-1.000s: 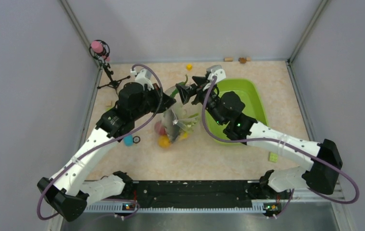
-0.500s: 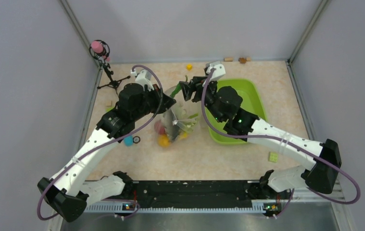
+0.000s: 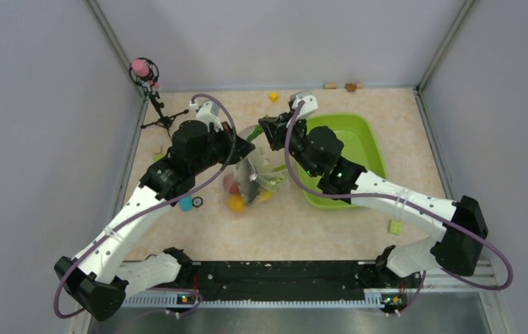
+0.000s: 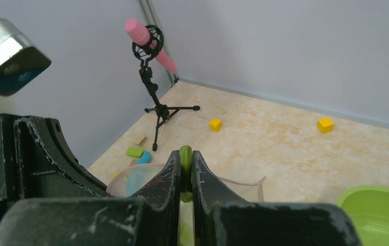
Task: Place the food in the zip-top bag and seal the zipper
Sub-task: Place the fake vegetable in the zipper food storage bag.
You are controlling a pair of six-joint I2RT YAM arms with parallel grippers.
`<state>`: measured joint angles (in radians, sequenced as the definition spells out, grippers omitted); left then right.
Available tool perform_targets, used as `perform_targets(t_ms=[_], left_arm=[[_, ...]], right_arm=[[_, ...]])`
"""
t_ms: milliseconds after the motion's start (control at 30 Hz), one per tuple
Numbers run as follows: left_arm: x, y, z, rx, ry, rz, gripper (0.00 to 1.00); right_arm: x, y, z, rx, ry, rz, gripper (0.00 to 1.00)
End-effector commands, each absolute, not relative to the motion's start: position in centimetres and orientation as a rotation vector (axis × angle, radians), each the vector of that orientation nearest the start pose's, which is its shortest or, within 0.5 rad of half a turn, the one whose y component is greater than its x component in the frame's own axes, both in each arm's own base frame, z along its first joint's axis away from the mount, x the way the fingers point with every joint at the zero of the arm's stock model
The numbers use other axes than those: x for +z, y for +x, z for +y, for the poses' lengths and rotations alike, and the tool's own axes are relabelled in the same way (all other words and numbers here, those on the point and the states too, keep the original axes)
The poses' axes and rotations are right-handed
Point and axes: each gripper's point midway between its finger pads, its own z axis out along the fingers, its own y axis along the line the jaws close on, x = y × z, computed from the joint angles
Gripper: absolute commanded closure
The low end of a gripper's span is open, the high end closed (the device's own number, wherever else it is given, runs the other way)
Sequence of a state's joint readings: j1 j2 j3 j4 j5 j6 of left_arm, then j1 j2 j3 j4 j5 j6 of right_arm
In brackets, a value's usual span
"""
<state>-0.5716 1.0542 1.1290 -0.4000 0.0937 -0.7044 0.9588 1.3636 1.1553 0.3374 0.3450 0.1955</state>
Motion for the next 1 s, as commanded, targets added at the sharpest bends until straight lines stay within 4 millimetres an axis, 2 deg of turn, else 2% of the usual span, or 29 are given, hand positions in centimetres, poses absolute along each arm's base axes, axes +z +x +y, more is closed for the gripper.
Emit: perform_targets(t_ms=[0, 233, 667, 733, 867, 967], left_arm=[[34.8, 27.9, -23.5, -1.003, -0.022, 1.879, 1.0], [35.4, 27.9, -24.1, -1.03, 0.006, 1.875, 1.0], [35.6, 27.7, -24.9, -1.067, 0.05, 1.879, 1.0], [35.5, 27.8, -24.8, -1.059, 0.045, 1.878, 1.0], [35.0, 28.1, -24.4, -1.027, 0.017, 1.889, 1.0], [34.6, 28.5, -23.7, -0.99, -0.015, 1.886, 1.0]], right_arm=[[35.2, 29.9, 36.5, 0.789, -0.332, 1.452, 1.0], [29.0, 30.5, 38.6, 0.787, -0.382, 1.565, 1.0], [21.1, 32.2, 40.1, 0.646, -0.399, 1.755, 1.0], [21.1, 32.3, 40.1, 0.643, -0.391, 1.765, 1.0], [23.1, 32.1, 39.2, 0.627, -0.367, 1.76, 0.99], [25.3, 31.4, 38.0, 0.64, -0.343, 1.75, 0.77]])
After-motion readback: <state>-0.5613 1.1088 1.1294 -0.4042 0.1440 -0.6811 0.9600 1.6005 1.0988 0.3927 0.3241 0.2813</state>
